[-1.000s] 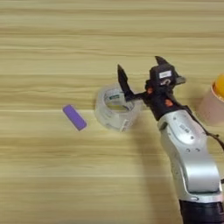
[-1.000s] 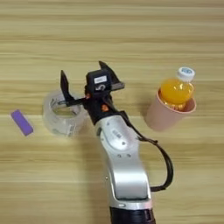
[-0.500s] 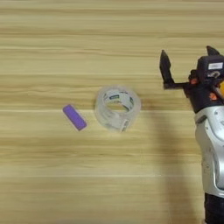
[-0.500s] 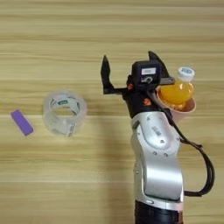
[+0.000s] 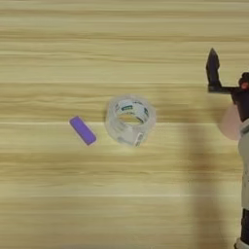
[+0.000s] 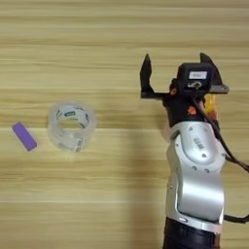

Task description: Move the objects on the table

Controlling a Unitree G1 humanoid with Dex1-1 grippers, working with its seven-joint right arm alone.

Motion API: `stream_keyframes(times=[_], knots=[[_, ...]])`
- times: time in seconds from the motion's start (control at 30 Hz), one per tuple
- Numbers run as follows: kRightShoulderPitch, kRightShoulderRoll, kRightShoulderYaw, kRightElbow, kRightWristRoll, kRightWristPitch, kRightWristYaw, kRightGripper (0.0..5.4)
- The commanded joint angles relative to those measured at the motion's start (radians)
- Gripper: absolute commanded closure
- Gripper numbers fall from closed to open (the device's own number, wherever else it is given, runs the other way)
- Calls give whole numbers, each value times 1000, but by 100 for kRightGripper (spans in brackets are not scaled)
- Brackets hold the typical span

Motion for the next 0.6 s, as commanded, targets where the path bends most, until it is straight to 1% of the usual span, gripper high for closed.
stream_keyframes(times=[0.03,0.2,0.4,0.6], knots=[[-57,-56,-39,4,5,-48,-19,6],[-58,-73,-68,42,9,-53,-31,6],[-60,-86,-87,95,6,-56,-45,6],[-71,-102,-99,171,19,-68,-44,6]])
